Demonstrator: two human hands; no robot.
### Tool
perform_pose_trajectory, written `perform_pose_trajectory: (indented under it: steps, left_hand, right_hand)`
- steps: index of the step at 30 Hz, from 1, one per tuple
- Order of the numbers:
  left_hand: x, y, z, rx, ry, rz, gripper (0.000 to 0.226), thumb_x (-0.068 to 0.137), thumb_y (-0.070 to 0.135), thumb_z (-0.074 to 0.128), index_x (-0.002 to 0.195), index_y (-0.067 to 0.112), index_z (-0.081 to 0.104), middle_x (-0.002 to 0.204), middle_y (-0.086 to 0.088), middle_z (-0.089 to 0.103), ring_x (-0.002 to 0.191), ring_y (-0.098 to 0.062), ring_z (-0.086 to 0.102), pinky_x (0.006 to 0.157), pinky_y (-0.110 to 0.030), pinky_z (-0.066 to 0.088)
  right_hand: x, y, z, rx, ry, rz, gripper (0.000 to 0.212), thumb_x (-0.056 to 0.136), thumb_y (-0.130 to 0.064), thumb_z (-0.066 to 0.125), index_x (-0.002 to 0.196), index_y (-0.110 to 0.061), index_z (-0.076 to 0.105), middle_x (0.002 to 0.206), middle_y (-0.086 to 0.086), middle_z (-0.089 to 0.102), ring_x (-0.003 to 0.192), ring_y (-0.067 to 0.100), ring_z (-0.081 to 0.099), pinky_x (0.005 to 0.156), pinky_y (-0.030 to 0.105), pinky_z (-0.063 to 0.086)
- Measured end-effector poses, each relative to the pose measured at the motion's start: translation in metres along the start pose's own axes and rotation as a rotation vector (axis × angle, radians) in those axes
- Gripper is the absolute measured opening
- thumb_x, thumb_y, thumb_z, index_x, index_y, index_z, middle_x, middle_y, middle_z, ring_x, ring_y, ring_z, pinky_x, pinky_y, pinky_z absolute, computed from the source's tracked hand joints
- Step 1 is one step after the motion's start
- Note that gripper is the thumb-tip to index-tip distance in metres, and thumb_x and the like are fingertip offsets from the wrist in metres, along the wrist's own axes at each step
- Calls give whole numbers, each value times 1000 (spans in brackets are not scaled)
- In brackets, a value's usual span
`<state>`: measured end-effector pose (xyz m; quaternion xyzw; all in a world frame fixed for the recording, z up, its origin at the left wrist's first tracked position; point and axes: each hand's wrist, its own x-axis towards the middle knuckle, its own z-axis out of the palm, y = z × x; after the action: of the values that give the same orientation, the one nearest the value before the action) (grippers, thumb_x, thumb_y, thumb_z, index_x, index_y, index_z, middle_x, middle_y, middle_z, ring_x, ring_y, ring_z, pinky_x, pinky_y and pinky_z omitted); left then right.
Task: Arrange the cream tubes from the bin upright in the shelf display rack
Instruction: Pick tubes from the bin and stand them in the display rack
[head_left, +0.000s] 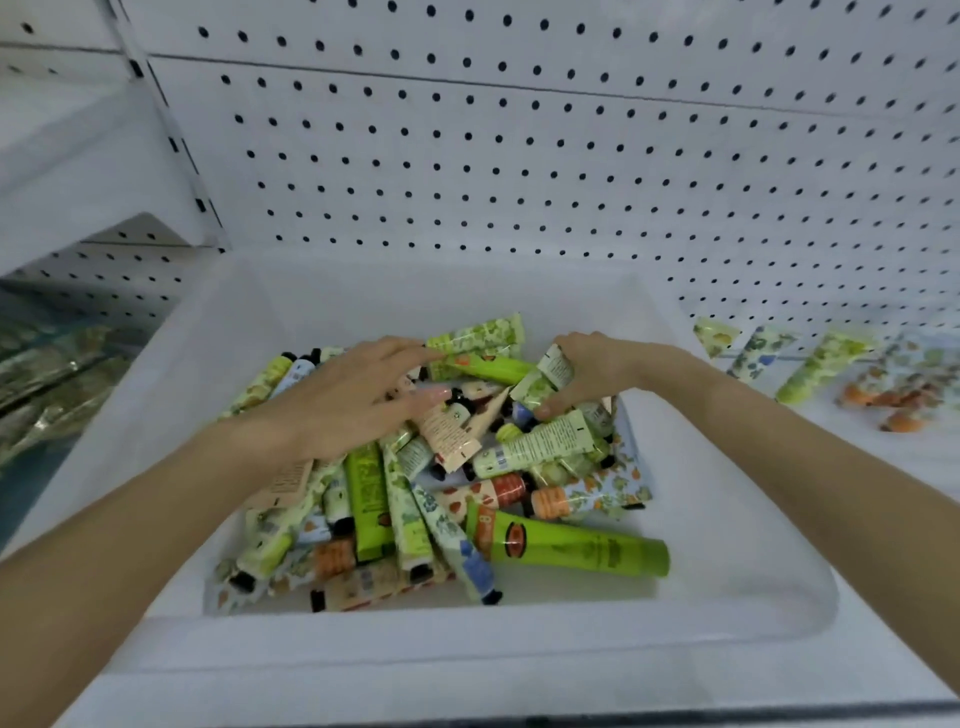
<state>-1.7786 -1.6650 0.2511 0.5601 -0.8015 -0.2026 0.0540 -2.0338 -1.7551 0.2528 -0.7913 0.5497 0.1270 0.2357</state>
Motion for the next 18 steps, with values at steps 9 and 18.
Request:
perform_pose_trajectory:
  steps: [9,18]
  left_hand:
    - [-3,6,-8,-140,69,-13,69,82,66,25,144,37,29,149,12,30,132,-7,31,101,-24,23]
    - [-6,16,-17,-295,105,-58,75,77,70,24,137,28,41,138,9,46,122,-8,43,100,-29,35]
  right_hand:
    - [-8,-4,-4,239,-111,-58,27,79,-33,74,96,-12,68,94,2,68,87,17,62,75,26,48]
    - [-38,-16,-24,744,37,-196,22,84,-27,69,106,-23,67,103,-13,70,97,0,64,87,17,46]
